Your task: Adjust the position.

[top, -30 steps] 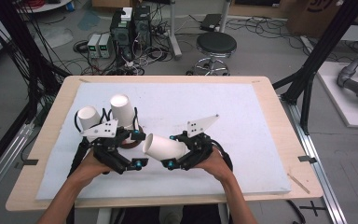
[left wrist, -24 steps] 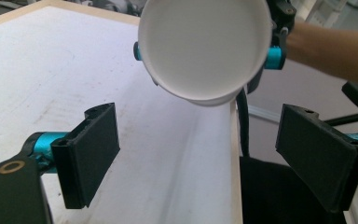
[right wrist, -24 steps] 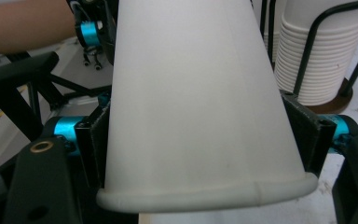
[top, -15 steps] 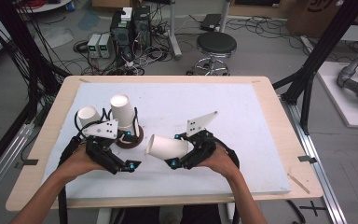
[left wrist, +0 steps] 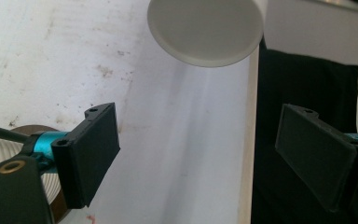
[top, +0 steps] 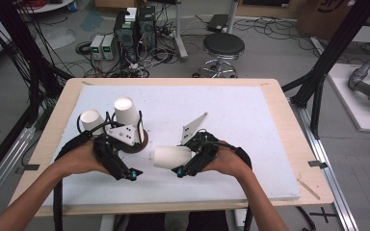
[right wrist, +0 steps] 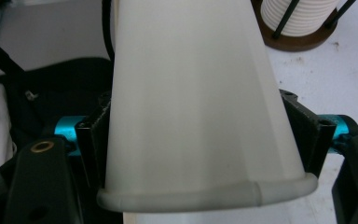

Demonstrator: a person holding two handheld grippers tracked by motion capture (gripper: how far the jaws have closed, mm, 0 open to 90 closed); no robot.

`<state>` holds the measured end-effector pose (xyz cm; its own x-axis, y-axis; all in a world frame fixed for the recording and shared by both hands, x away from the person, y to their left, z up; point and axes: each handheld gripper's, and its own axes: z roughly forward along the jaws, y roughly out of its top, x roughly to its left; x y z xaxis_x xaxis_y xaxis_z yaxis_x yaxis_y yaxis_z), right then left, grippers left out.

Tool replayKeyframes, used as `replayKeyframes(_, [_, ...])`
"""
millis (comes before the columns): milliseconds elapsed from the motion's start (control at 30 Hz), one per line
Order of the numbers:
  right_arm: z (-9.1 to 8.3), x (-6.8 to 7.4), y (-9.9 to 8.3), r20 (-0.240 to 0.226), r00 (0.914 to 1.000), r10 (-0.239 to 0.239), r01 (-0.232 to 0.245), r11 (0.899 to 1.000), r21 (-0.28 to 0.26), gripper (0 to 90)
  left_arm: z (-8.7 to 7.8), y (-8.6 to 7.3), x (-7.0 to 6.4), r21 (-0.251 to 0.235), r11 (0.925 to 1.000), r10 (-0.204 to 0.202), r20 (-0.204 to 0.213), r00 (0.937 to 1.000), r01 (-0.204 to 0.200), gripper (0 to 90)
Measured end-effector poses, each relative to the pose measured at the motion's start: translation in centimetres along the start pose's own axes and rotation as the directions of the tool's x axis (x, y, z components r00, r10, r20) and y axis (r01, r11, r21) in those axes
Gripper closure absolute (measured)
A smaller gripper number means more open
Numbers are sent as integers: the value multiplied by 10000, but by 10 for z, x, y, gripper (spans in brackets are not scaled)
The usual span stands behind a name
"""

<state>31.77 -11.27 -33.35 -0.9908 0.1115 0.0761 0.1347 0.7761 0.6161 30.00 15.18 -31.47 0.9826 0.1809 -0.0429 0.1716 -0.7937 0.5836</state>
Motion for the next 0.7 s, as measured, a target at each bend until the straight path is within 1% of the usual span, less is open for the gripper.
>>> replayKeyframes(33, [0, 0, 2, 34, 10000, -37, 36, 9998, 193, 251, -1, 2, 0, 225, 9997, 49, 119, 9999, -51, 143])
replayKeyframes(100, [1, 1, 4, 36, 9999, -110, 108, 9987, 507, 251, 0, 6, 0, 402, 9992, 47, 246, 9997, -57, 144])
replayKeyframes(167, [3, 1, 8, 73, 9995, -310, 302, 9955, 902, 250, 2, 8, 0, 602, 9982, 28, 305, 9995, -46, 148])
replayKeyframes(233, [4, 2, 11, 66, 9995, -320, 310, 9926, 1172, 251, 5, 11, 0, 761, 9970, 96, 338, 9994, -122, 149])
replayKeyframes(367, [5, 4, 16, 46, 9989, -473, 462, 9889, 1415, 251, 10, 14, 1, 890, 9959, 99, 404, 9991, -135, 150])
replayKeyframes(533, [6, 5, 20, 26, 9986, -521, 509, 9846, 1674, 252, 15, 18, 3, 1065, 9941, 146, 351, 9993, -183, 156])
replayKeyframes(700, [10, 5, 22, 41, 9982, -593, 572, 9776, 2027, 253, 18, 24, 4, 1419, 9896, 171, 318, 9993, -215, 157])
